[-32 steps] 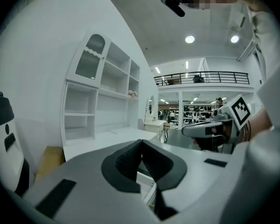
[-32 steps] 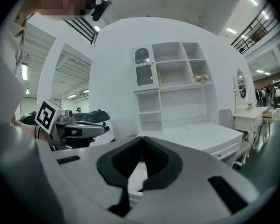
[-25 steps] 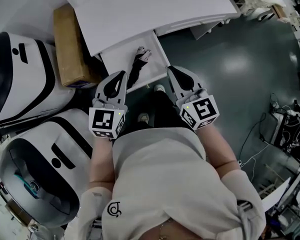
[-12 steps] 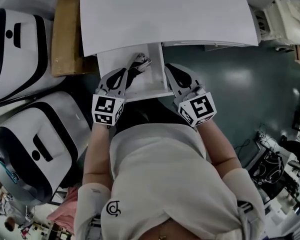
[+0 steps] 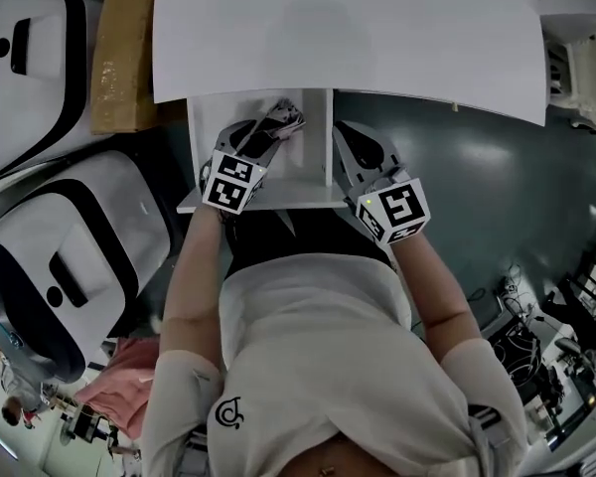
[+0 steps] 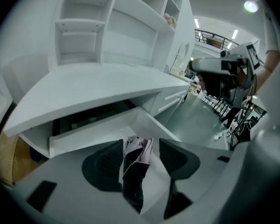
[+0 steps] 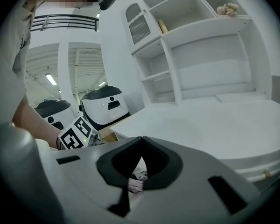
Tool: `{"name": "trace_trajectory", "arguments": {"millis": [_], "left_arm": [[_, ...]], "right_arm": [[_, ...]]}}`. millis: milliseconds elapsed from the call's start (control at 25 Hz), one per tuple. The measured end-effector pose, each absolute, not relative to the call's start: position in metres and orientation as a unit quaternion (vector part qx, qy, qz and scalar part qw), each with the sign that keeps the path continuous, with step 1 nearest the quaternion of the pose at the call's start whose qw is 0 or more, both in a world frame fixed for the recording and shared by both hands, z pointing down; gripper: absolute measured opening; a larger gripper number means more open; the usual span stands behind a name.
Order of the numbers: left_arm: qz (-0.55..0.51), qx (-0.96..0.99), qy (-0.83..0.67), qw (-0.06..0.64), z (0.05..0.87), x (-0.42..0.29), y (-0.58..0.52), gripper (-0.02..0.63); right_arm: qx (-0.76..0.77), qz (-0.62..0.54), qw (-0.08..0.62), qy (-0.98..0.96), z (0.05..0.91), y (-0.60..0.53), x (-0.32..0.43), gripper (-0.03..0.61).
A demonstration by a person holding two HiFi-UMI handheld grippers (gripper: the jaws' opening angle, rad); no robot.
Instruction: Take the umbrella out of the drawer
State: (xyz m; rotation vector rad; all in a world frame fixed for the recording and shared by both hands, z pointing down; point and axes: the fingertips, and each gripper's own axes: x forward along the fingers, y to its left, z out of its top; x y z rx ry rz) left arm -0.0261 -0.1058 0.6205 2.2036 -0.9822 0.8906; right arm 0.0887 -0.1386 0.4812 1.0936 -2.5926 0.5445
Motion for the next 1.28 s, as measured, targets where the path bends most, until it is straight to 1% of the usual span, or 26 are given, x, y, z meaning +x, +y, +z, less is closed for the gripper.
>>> {"name": "trace_trajectory", "arguments": {"millis": [240, 360, 440, 640, 960, 1120, 1280], "left_arm": [[0.382, 0.797, -0.345, 0.317, 0.67, -0.021, -0.105, 0.344], [0.408, 0.789, -0.331, 0.319, 0.691, -0.015, -0.108, 0.387], [0.423, 0.787, -0.319, 0.316, 0.703, -0.01, -0.109, 0.41], [0.453, 0.786, -0.288, 0.307, 0.731, 0.007, -0.106, 0.445], [0.491, 0.756, -0.306, 0.306, 0.768, 0.005, -0.106, 0.449], [0.507, 0.745, -0.329, 0.28, 0.773, 0.0, -0.109, 0.448], [0.512, 0.742, -0.331, 0.278, 0.772, 0.0, -0.11, 0.415]], "right_arm": [[0.394, 0.208, 0.123, -0.887, 0.492, -0.155, 0.097, 0.006], [0.401, 0.217, 0.119, -0.882, 0.498, -0.163, 0.1, 0.006], [0.401, 0.221, 0.121, -0.881, 0.505, -0.164, 0.101, 0.006], [0.401, 0.232, 0.13, -0.877, 0.521, -0.161, 0.105, 0.006], [0.407, 0.247, 0.139, -0.869, 0.536, -0.16, 0.111, 0.006], [0.408, 0.251, 0.142, -0.866, 0.54, -0.16, 0.11, 0.006], [0.409, 0.255, 0.141, -0.865, 0.543, -0.159, 0.109, 0.006]]}}
